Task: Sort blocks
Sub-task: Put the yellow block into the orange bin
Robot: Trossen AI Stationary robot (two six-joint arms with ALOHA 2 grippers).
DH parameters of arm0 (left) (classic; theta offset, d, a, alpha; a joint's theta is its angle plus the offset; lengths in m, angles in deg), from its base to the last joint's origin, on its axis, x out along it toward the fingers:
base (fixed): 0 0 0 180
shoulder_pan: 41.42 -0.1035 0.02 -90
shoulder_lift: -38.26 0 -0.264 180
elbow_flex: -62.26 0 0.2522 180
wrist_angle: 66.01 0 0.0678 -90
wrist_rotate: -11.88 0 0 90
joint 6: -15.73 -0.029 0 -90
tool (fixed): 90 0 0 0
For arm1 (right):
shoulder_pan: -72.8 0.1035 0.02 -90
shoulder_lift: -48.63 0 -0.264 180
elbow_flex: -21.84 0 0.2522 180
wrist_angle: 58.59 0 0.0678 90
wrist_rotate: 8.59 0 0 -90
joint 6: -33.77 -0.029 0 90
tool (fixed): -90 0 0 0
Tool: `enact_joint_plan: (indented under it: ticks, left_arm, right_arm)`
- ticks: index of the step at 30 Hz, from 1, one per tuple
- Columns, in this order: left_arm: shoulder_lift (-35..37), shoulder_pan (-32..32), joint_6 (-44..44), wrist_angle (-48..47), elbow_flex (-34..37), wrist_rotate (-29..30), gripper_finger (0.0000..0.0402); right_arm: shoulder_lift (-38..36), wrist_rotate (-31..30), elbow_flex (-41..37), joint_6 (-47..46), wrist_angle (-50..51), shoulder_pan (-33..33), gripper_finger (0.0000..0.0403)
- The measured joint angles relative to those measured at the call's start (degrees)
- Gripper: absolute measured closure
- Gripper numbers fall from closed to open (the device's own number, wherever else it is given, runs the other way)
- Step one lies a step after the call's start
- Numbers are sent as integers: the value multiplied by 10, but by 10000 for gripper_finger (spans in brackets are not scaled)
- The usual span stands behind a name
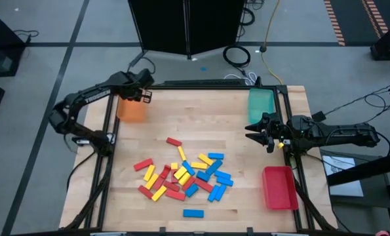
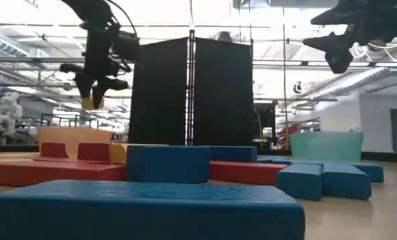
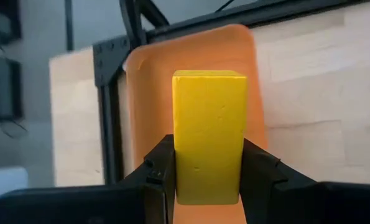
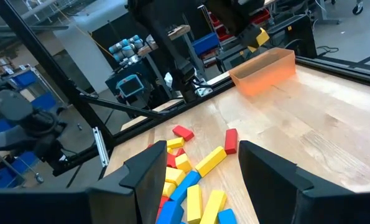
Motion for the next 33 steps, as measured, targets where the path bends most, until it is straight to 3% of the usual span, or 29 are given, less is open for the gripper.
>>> enact_joint_plan:
  ticks: [10,17,24,29,33]
  left_arm:
    - [20,-42,5,93,79,-62,294]
    - [20,-42,20,98,112,-60,291]
    - [20,-42,28,98,112,-33,183]
    - [20,-42,5,106,112,-41,173]
    - [24,-21,-74,127,102,-135,171]
  right_arm:
    - [0,-2,0,0,0,0,209]
    - [0,-3,0,0,0,0,209]
    - [0,-3,0,0,0,0,209]
    - [0,-3,0,0,0,0,209]
    - [0,-3,0,0,0,0,209]
